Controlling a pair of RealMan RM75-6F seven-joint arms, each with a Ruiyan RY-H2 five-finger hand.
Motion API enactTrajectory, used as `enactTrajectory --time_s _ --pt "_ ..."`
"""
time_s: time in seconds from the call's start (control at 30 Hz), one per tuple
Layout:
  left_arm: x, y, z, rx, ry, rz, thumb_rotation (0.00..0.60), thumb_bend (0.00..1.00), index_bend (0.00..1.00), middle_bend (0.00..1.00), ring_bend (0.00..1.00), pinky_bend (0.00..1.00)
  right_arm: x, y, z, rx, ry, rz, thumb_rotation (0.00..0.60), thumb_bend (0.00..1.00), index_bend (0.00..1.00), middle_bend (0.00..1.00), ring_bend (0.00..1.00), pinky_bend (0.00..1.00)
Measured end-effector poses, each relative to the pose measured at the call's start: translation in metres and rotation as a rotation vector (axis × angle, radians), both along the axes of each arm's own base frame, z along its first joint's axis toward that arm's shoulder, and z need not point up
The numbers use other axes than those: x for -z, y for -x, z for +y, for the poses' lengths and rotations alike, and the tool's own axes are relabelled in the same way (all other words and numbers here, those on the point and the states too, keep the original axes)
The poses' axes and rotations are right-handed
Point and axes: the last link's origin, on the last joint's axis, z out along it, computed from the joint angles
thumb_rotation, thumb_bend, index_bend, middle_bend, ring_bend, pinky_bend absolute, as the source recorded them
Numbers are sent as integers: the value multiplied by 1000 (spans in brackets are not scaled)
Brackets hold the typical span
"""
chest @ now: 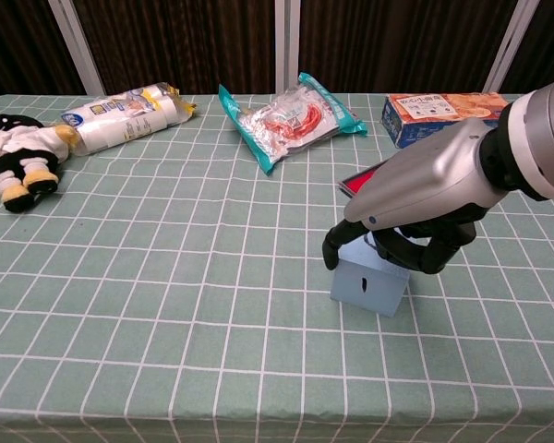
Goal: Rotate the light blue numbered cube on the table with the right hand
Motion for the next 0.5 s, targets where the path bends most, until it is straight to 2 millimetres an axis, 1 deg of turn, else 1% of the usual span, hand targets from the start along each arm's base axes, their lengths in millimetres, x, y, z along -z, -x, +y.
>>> enactTrajectory --time_s 0.23,0.5 --pt "-1 0 0 0 -1 1 600 2 53 0 0 0 0 -4 3 -1 -35 -16 600 1000 199 1000 900 822" --pt "0 1 0 -2 1 0 600 2 53 0 0 0 -1 -1 -1 -12 -16 13 600 1000 238 1000 900 822"
